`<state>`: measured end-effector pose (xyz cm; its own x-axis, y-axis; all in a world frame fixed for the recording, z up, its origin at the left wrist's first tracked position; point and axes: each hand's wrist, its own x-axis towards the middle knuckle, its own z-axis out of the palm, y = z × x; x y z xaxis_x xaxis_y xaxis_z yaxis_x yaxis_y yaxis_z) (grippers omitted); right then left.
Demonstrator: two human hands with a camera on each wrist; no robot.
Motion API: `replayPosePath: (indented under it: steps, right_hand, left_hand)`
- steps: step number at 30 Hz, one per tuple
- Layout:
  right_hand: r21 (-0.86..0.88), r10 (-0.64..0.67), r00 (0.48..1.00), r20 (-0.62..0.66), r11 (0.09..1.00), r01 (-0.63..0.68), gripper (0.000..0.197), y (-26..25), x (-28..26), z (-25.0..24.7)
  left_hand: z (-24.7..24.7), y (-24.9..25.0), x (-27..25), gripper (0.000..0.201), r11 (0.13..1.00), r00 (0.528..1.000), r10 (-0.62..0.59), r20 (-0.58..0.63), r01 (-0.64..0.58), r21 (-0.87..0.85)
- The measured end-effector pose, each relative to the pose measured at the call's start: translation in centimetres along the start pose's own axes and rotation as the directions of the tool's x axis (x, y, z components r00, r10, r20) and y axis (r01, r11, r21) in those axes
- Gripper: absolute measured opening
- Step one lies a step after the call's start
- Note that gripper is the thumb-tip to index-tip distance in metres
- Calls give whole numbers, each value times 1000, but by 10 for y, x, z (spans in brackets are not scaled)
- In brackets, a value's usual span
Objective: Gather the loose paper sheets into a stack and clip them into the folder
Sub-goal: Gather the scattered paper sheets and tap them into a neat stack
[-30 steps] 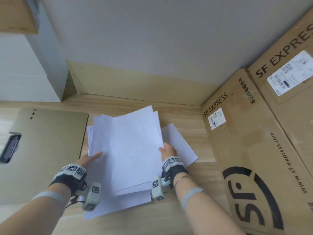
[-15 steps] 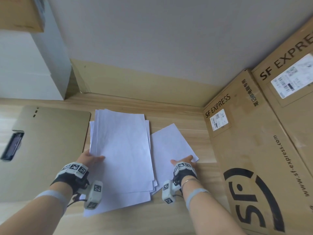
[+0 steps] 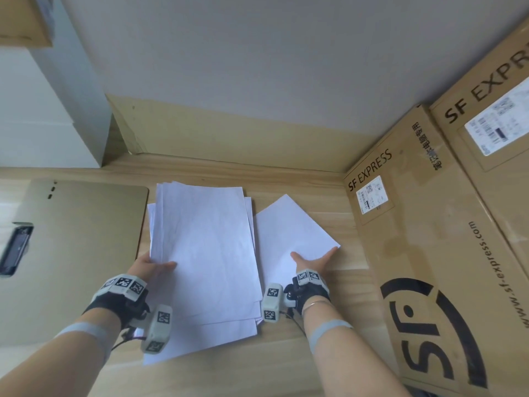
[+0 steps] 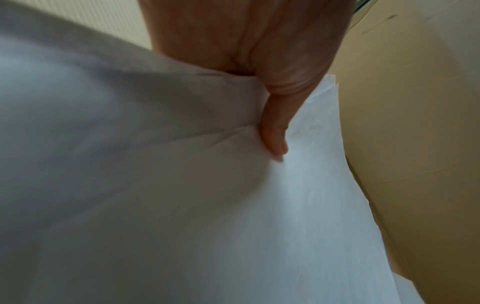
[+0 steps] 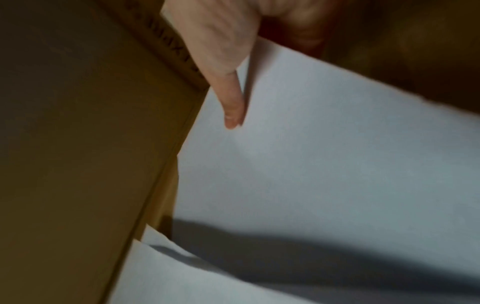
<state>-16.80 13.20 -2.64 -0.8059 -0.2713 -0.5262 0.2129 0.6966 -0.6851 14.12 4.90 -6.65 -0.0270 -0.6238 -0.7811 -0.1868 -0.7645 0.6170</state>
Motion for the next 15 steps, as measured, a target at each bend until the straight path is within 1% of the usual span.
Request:
replayPosePath:
  steps: [2,3,5,6,7,8,10,12,14,15]
  right_hand:
    - [96,12,1000,13,995,-13,106,3,-8,-2]
    - [84,43,998,36,995,-46,99,5,-13,-3]
    - [-49,104,991,84,994,-100,70,7,-16,-5]
    - [-126,94,991,93,989,-82,55,3,-17,-9]
    - [-187,50,995,88,982,-33,43,-1,-13,-12]
    - [-227,7,996,86,974,13,37,-9,-9,-17]
    - [-283,-74,994,84,954,95,31,-32,4,-32]
    - [-342,-131,987,94,927,156,31,-60,18,-47]
    - [-375,-169,979,112,906,199,48,-86,33,-58]
    - [-389,-188,973,131,893,225,52,-99,38,-63]
  left_hand:
    - [1,2,1,44,1000,1000,-5,5,5,1]
    - [1,2,2,43,1000,1000,-6,8,6,0]
    - [3,4,3,44,1000,1000,-9,21,9,-5]
    - [3,5,4,44,1000,1000,-12,27,12,-7]
    - [4,5,5,46,1000,999,-17,28,17,-5]
    - [5,5,7,47,1000,1000,-22,22,22,1]
    - [5,5,9,49,1000,1000,-28,8,28,8]
    - [5,2,13,48,999,999,-32,-10,32,17]
    - [5,0,18,47,999,999,-31,-20,31,29]
    - [5,-1,19,46,999,999,-32,-24,33,35]
